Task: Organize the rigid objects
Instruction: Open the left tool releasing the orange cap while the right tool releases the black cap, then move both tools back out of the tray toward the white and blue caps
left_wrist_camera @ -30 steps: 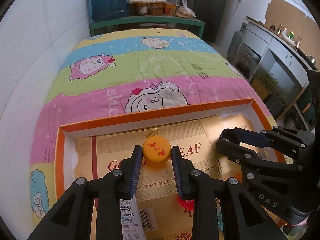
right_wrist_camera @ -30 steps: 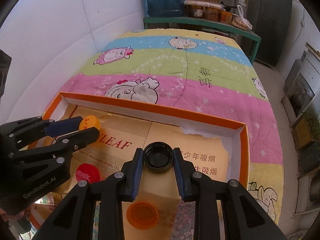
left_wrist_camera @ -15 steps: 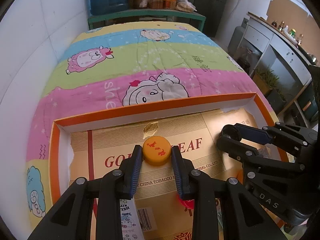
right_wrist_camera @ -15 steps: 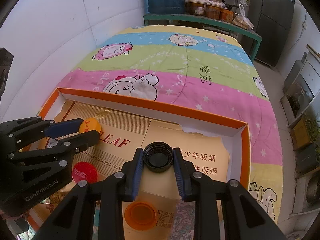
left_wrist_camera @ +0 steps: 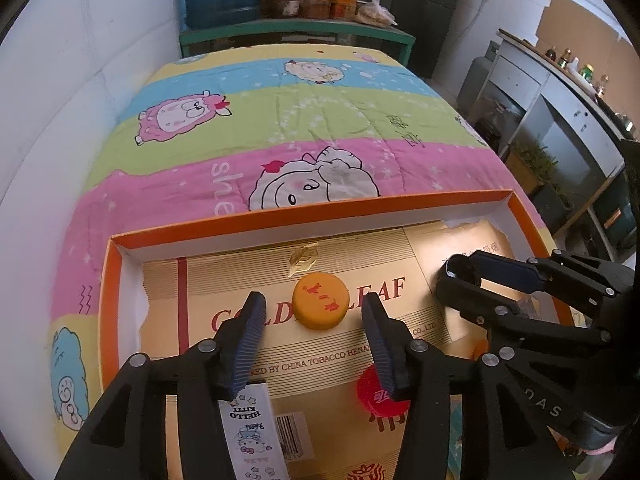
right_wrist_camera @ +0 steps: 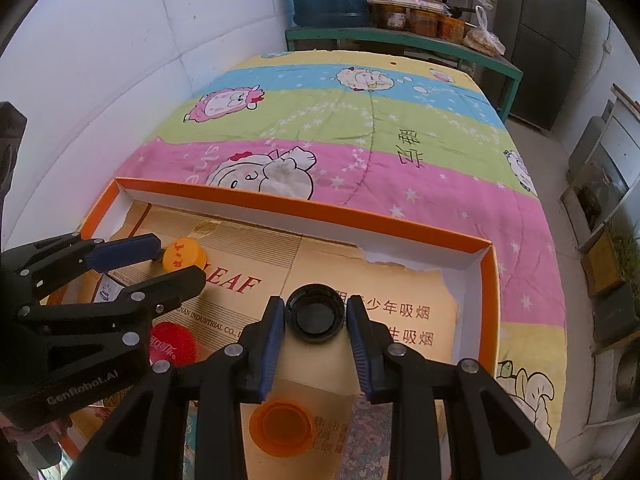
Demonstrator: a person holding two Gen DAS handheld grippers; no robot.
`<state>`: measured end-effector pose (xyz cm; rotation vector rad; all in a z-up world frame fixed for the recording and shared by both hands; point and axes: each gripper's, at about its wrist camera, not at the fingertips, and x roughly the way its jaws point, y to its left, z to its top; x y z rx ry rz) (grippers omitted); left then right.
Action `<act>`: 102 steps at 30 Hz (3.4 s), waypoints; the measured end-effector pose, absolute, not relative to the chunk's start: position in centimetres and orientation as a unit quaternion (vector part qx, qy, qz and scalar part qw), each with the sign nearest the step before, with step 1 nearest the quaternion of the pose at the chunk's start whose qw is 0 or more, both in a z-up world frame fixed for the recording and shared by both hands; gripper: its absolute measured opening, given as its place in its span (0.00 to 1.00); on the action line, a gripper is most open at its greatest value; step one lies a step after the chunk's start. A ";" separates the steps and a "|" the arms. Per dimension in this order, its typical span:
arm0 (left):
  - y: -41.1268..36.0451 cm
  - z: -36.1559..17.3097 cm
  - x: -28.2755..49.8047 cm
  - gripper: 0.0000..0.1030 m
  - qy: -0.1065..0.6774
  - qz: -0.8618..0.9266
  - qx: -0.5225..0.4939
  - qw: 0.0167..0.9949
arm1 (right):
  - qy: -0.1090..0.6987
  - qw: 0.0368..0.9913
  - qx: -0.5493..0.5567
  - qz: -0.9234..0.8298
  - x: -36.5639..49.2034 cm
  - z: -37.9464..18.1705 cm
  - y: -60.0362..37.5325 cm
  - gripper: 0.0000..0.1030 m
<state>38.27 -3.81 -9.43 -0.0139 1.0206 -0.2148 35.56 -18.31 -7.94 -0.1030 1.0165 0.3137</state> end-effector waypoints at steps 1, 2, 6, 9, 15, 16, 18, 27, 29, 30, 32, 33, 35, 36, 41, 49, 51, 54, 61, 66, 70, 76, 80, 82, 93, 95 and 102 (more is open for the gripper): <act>-3.7 -9.4 38.2 0.50 0.487 -0.102 -0.007 0.867 | 0.484 0.861 -0.047 0.149 35.5 -7.9 -18.4 0.31; -3.7 -9.3 38.1 0.50 0.486 -0.102 -0.008 0.868 | 0.483 0.861 -0.045 0.149 35.4 -7.8 -18.5 0.31; -3.6 -8.9 37.9 0.50 0.482 -0.103 -0.012 0.870 | 0.481 0.863 -0.041 0.149 35.1 -7.4 -18.6 0.31; -3.5 -8.5 37.6 0.51 0.477 -0.103 -0.013 0.873 | 0.479 0.864 -0.041 0.149 34.8 -7.0 -18.7 0.31; -3.2 -7.6 36.8 0.51 0.469 -0.100 -0.018 0.877 | 0.471 0.869 -0.037 0.148 33.8 -5.9 -19.1 0.31; -3.1 -7.4 36.6 0.51 0.467 -0.099 -0.017 0.879 | 0.469 0.870 -0.037 0.148 33.6 -5.6 -19.2 0.31; -3.0 -6.9 36.1 0.51 0.462 -0.098 -0.018 0.881 | 0.465 0.872 -0.035 0.148 33.3 -5.2 -19.2 0.31; -2.6 -4.6 33.5 0.51 0.442 -0.097 -0.024 0.891 | 0.450 0.879 -0.037 0.152 31.2 -3.2 -18.9 0.31; -2.5 -4.1 32.9 0.51 0.438 -0.097 -0.023 0.893 | 0.447 0.880 -0.037 0.153 30.6 -2.8 -18.8 0.31; -2.5 -3.8 32.5 0.51 0.436 -0.097 -0.023 0.894 | 0.446 0.881 -0.037 0.154 30.4 -2.6 -18.8 0.31; -2.4 -3.3 31.9 0.51 0.432 -0.096 -0.023 0.897 | 0.443 0.882 -0.036 0.155 29.8 -2.3 -18.8 0.31; -2.3 -3.1 31.7 0.51 0.429 -0.095 -0.024 0.898 | 0.441 0.883 -0.036 0.155 29.5 -2.1 -18.7 0.31; -2.1 -2.6 31.0 0.51 0.424 -0.093 -0.027 0.901 | 0.438 0.885 -0.035 0.154 29.1 -1.8 -18.8 0.31; -2.0 -2.3 30.5 0.51 0.421 -0.092 -0.029 0.902 | 0.436 0.886 -0.033 0.153 28.7 -1.5 -18.8 0.31; -1.3 -1.5 28.9 0.51 0.410 -0.086 -0.034 0.907 | 0.421 0.895 -0.035 0.145 27.1 -0.5 -18.6 0.31; -0.6 -0.1 25.5 0.51 0.388 -0.073 -0.035 0.918 | 0.402 0.904 -0.034 0.141 24.2 0.7 -18.7 0.31; -0.6 0.3 24.4 0.51 0.381 -0.071 -0.032 0.921 | 0.399 0.905 -0.034 0.143 23.6 0.8 -18.7 0.31; -0.8 0.8 23.0 0.51 0.372 -0.072 -0.029 0.925 | 0.394 0.907 -0.032 0.148 22.4 1.1 -18.5 0.31; -0.6 1.6 19.8 0.51 0.359 -0.080 -0.036 0.929 | 0.374 0.914 -0.029 0.154 19.3 2.0 -18.3 0.31; -0.3 1.9 17.3 0.51 0.348 -0.078 -0.035 0.933 | 0.361 0.919 -0.032 0.157 16.9 2.4 -18.1 0.31; 0.0 1.9 15.2 0.51 0.339 -0.076 -0.034 0.937 | 0.355 0.920 -0.030 0.163 15.2 2.6 -18.0 0.31; 0.8 1.9 12.5 0.51 0.325 -0.070 -0.046 0.942 | 0.350 0.922 -0.020 0.163 12.8 2.1 -18.3 0.31; 1.0 1.3 10.9 0.51 0.320 -0.065 -0.047 0.944 | 0.345 0.925 -0.013 0.160 11.4 1.4 -18.5 0.31; 1.1 1.0 10.4 0.51 0.320 -0.064 -0.051 0.944 | 0.340 0.927 -0.012 0.158 10.6 0.9 -18.5 0.31; 1.9 -1.9 8.3 0.51 0.316 -0.066 -0.068 0.944 | 0.362 0.914 -0.003 0.183 8.9 -2.9 -17.5 0.47; 2.0 -2.6 8.3 0.51 0.320 -0.068 -0.070 0.942 | 0.369 0.911 -0.001 0.183 8.7 -3.6 -17.5 0.47; 2.2 -4.8 8.2 0.51 0.338 -0.068 -0.073 0.936 | 0.397 0.898 -0.022 0.186 9.1 -6.5 -16.3 0.47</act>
